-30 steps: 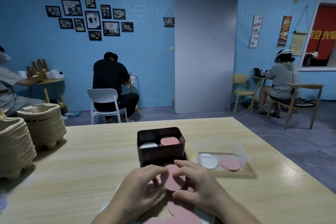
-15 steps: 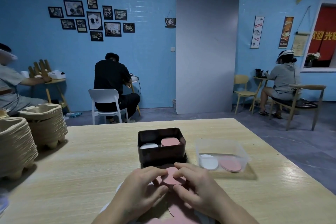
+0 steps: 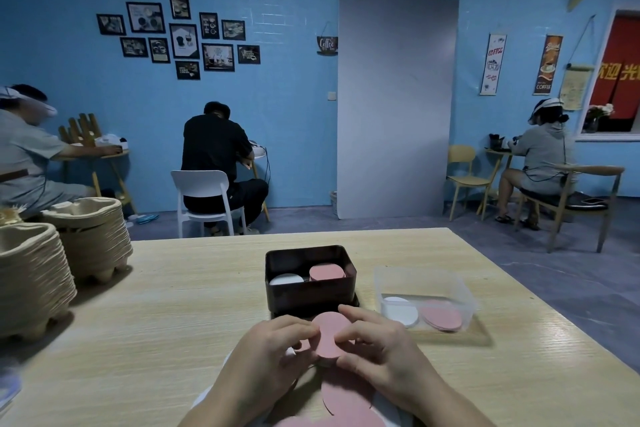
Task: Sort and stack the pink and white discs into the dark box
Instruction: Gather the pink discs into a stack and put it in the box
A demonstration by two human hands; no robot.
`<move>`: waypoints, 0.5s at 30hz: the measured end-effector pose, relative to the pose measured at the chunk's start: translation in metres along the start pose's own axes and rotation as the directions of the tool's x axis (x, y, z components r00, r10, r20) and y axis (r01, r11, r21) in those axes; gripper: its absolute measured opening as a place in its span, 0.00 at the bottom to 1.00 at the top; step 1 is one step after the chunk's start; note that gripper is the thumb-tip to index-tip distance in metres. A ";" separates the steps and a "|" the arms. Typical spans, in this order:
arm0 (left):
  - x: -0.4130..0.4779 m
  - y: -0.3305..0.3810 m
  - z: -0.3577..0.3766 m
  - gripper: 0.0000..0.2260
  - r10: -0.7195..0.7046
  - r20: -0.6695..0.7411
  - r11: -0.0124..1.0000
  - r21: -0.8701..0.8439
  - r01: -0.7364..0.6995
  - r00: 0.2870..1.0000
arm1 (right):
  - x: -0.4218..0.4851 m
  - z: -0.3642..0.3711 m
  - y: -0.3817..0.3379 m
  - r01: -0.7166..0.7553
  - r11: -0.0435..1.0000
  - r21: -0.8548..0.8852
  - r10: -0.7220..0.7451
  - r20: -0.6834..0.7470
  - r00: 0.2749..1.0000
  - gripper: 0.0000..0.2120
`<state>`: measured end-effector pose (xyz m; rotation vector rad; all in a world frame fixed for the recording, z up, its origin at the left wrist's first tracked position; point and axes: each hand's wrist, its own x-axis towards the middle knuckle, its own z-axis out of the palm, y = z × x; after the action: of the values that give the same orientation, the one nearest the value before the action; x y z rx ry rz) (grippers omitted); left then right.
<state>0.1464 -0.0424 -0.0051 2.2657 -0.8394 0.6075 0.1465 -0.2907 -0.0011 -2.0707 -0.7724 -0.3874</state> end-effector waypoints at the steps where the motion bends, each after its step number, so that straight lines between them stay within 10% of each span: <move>1: 0.000 0.001 0.000 0.11 0.006 -0.001 1.000 0.006 -0.006 1.000 | 0.000 0.000 -0.001 -0.006 1.000 0.002 0.006 0.010 1.000 0.07; 15: 0.001 0.002 0.001 0.07 0.041 0.004 0.999 0.001 -0.041 0.999 | 0.000 0.002 0.001 0.006 0.996 -0.095 -0.007 -0.010 1.000 0.08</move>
<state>0.1458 -0.0446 -0.0039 2.2558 -0.8897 0.6226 0.1470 -0.2891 -0.0031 -2.1531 -0.7685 -0.4451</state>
